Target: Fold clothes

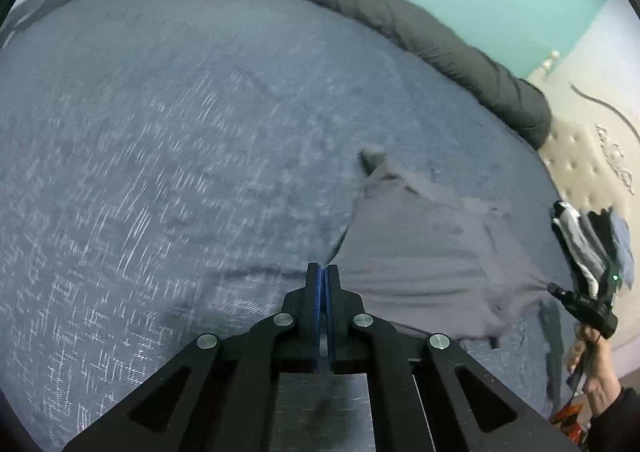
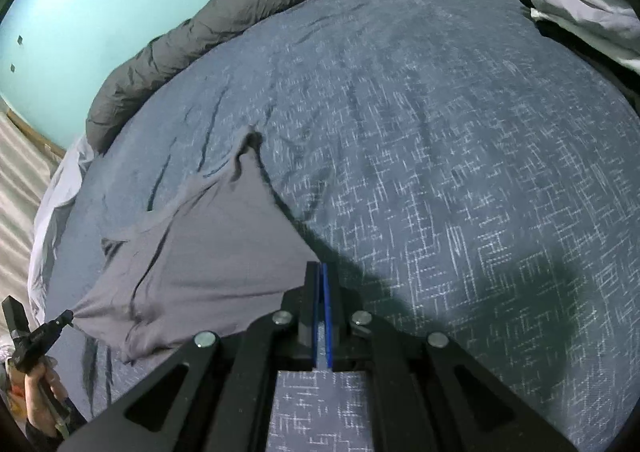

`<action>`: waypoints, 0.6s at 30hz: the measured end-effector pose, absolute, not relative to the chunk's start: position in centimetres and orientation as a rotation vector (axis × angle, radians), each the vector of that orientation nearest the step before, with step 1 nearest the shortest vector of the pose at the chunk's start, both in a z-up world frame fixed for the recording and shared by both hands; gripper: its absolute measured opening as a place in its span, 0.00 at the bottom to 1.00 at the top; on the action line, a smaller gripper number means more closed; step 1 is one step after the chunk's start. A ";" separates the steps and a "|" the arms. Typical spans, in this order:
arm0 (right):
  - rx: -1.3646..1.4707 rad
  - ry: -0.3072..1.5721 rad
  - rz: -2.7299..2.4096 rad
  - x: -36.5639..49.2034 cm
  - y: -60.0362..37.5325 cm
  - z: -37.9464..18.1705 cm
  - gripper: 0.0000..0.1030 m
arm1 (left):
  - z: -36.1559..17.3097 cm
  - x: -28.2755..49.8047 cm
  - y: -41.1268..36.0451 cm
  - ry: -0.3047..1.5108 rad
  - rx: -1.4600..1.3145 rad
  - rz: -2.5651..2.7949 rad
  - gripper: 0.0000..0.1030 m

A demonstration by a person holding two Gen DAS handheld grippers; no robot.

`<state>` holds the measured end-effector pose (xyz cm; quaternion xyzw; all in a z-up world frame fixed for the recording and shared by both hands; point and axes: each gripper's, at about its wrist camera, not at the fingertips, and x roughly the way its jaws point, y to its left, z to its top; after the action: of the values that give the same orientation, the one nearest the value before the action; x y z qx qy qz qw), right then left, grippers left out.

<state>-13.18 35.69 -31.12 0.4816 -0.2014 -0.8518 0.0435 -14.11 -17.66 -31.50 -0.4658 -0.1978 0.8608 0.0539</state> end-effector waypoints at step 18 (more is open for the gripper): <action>1.423 -0.572 -2.576 -14.4 35.0 -31.0 0.04 | -31.6 -15.6 -17.5 -0.583 -1.450 2.676 0.11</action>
<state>-14.36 34.98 -30.96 0.4735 -0.1902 -0.8570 0.0717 -15.62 -17.46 -31.64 -0.4679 -0.1882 0.8632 0.0213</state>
